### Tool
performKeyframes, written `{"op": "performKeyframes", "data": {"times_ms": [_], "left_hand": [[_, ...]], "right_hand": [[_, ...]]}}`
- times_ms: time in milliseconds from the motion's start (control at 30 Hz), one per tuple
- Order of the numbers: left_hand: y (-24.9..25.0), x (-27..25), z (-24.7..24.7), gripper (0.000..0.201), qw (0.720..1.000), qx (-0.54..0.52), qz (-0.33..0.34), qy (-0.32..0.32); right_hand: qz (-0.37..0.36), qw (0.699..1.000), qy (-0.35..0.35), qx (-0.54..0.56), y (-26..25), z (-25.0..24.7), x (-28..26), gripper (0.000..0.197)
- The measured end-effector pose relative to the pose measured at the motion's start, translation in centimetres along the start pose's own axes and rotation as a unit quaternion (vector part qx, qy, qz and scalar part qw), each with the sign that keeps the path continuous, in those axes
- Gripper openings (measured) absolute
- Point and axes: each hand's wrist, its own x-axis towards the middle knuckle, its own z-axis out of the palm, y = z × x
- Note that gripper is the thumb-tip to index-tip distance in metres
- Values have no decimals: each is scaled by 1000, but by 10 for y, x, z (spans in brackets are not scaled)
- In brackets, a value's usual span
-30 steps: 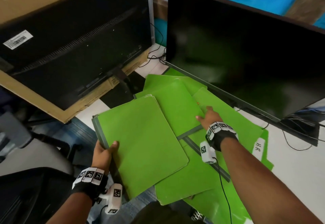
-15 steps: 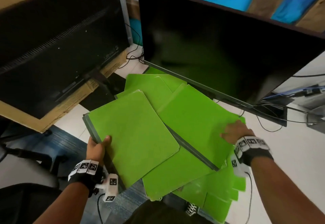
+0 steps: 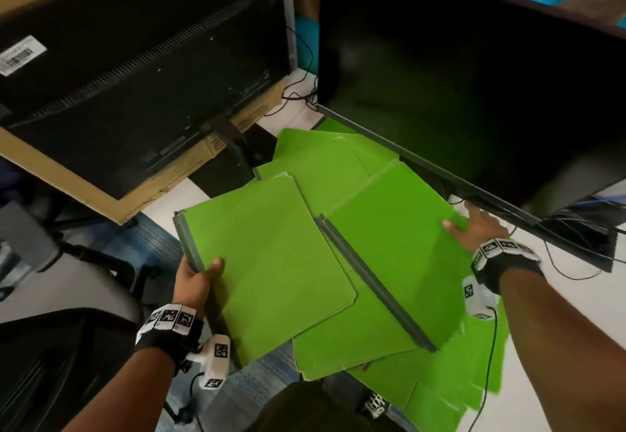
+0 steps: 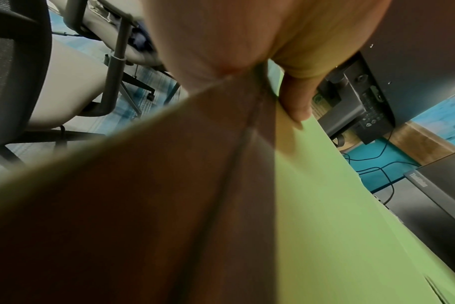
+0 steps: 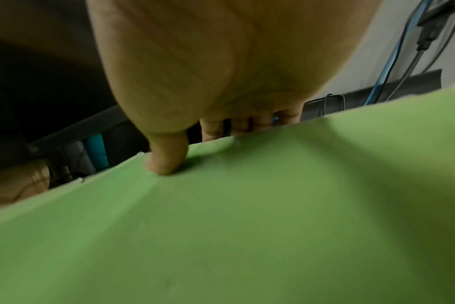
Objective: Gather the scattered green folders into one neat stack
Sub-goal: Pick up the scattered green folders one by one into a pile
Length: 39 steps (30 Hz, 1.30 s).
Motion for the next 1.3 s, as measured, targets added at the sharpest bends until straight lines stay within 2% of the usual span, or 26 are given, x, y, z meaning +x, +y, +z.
{"op": "performKeyframes", "data": {"times_ms": [133, 300, 367, 467, 567, 600, 667, 700, 733, 800, 833, 900, 1000, 1067, 1167, 1233, 1300], "left_hand": [[-5, 2, -4, 38, 1000, 9, -3, 1], [-4, -7, -2, 36, 1000, 1, -4, 8], [-1, -13, 0, 32, 1000, 0, 0, 10], [0, -12, -2, 32, 1000, 11, 5, 12], [1, -11, -5, 33, 1000, 11, 2, -1], [3, -11, -5, 33, 1000, 9, -2, -7], [6, -11, -4, 34, 1000, 3, -2, -23], [8, -13, -2, 34, 999, 2, 1, -35], [10, -16, 3, 34, 999, 3, 6, -48], [15, -26, 17, 31, 997, -2, 16, -81], [18, -34, 27, 31, 995, -6, 21, -101], [18, -47, 48, 34, 989, 0, 24, -145], [12, -59, 77, 33, 982, 11, 31, -188], [9, -67, 92, 25, 981, 9, 19, -194], [6, -74, 103, 20, 980, -2, -3, -197], [5, -71, 100, 21, 984, 4, -10, -177], [3, -66, 93, 14, 990, 25, -14, -141]], "right_hand": [[1, 996, -1, 88, -1, -6, -8, 69], [-39, 990, 3, 135, 1, -3, -29, 66], [-60, 978, 12, 198, 7, -1, -38, 61], [-76, 950, 21, 302, 22, -3, -54, 48], [-74, 909, -19, 410, 52, -2, -72, 47], [-71, 891, -33, 447, 62, 0, -78, 53], [-52, 855, -56, 512, 81, 9, -86, 80], [-54, 842, -65, 534, 85, 11, -93, 88], [-59, 830, -72, 551, 83, 12, -99, 83], [-72, 817, -63, 569, 72, 11, -109, 53], [-75, 815, -55, 572, 63, 11, -112, 43], [-80, 827, -34, 555, 41, 16, -115, 39], [-56, 873, 6, 484, 14, 30, -114, 62], [-25, 893, 21, 449, 0, 36, -116, 66], [-51, 905, 19, 421, -19, 47, -123, 66], [-71, 918, -3, 391, -33, 53, -124, 66], [-76, 928, -25, 363, -49, 59, -122, 67]]}}
